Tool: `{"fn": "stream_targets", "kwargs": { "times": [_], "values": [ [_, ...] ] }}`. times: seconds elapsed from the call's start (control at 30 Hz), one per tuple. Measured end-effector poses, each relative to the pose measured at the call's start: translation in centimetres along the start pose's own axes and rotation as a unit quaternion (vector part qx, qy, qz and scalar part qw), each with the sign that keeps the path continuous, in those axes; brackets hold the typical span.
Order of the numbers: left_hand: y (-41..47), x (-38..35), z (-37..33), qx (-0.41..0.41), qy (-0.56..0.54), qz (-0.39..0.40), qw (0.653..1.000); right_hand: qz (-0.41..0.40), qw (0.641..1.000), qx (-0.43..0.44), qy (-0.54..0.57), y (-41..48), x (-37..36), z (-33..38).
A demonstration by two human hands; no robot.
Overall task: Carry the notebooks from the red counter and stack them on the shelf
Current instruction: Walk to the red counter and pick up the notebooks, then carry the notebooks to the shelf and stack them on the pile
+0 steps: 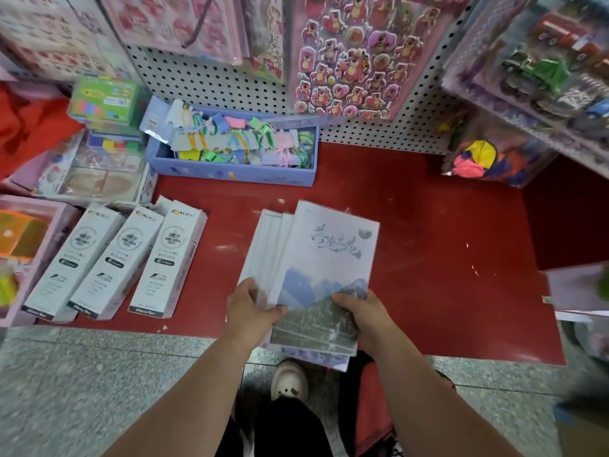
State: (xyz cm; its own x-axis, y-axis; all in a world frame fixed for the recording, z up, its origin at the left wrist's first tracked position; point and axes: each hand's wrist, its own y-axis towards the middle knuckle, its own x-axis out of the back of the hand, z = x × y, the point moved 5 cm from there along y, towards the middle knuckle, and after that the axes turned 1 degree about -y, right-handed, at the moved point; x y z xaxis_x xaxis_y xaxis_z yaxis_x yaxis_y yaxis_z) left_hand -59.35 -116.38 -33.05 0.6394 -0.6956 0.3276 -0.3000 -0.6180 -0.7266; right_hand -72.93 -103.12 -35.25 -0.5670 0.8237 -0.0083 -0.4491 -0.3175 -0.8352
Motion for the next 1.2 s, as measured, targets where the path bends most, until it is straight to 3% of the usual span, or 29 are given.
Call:
{"fn": "stream_targets", "kwargs": {
  "times": [0.17, 0.5, 0.7, 0.9, 1.2],
  "values": [
    [0.4, -0.5, 0.1, 0.033, -0.023, 0.089, 0.995, 0.003, 0.999, 0.009, 0.039, -0.8, 0.7, 0.0],
    [-2.4, -0.5, -2.7, 0.012, -0.163, 0.118, 0.979, 0.019, 0.995, 0.079, 0.062, -5.3, 1.6, 3.7],
    [-7.7, 4.7, -7.9, -0.077, -0.191, 0.075, 0.976, 0.073, 0.980, 0.187, 0.006, -12.3, -1.6, 10.9],
    [-14.7, 14.0, -11.6, -0.166, -0.272, 0.001, 0.948, 0.172, 0.941, 0.285, -0.056, -20.9, -9.3, 17.6],
    [-24.4, 30.9, -6.8, -0.265, -0.372, -0.160, 0.875, 0.316, 0.863, 0.362, -0.156, -33.9, -28.8, 19.6]
  ]
}}
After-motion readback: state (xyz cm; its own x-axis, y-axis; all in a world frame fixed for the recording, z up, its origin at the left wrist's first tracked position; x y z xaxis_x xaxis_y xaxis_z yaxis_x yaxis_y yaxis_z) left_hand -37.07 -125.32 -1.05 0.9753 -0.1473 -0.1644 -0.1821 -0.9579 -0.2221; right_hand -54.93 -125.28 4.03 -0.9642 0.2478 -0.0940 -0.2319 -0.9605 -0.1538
